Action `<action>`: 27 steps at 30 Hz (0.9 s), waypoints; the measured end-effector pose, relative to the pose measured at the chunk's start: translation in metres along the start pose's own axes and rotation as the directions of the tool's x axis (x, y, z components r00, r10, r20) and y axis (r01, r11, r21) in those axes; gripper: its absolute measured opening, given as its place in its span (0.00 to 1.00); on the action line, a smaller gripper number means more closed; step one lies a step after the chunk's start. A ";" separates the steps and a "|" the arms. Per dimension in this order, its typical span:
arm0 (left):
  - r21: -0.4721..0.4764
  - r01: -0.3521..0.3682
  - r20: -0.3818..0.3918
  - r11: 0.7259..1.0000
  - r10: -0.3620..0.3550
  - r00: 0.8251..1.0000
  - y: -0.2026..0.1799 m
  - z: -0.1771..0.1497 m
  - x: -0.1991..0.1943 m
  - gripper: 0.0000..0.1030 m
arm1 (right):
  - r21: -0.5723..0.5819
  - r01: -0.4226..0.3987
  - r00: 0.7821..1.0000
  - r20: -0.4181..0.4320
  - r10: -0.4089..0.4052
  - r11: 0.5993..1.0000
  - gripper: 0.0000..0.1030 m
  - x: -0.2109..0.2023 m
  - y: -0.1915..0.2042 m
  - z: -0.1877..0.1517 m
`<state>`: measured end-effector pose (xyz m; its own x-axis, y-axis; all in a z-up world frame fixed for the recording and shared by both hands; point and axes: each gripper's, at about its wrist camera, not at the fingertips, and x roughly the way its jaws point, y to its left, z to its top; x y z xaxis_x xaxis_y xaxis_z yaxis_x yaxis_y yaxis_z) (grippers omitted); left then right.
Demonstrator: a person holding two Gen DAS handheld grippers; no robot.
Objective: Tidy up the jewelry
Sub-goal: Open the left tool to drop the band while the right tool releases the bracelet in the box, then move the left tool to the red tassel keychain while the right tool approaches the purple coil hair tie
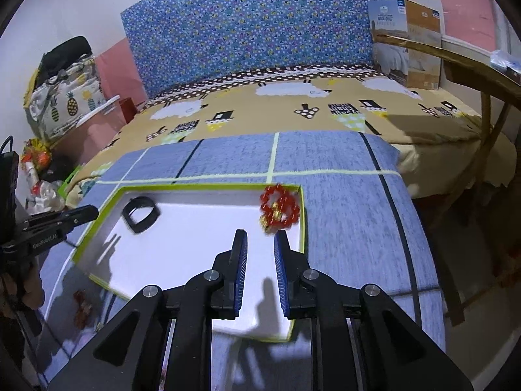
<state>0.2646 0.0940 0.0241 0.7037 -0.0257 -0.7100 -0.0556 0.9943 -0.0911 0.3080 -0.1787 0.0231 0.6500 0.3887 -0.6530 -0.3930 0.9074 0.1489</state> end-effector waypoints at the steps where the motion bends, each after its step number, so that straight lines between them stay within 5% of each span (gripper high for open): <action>1: 0.000 0.004 0.011 1.000 -0.004 1.000 0.000 -0.004 -0.007 0.08 | -0.003 0.001 1.000 0.006 -0.001 1.000 0.17 -0.007 0.003 -0.005; 5: -0.009 0.025 0.046 1.000 -0.025 0.999 -0.002 -0.024 -0.032 0.22 | -0.015 -0.002 1.000 0.027 0.002 1.000 0.17 -0.033 0.013 -0.022; 27: 0.019 0.028 0.135 0.999 -0.030 0.990 -0.021 -0.103 -0.115 0.23 | -0.082 -0.008 0.998 0.053 0.012 0.997 0.17 -0.101 0.069 -0.089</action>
<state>0.1122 0.0652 0.0359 0.7946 -0.0413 -0.6058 -0.0227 0.9950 -0.0976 0.1575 -0.1698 0.0335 0.6790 0.4077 -0.6105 -0.4503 0.8881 0.0922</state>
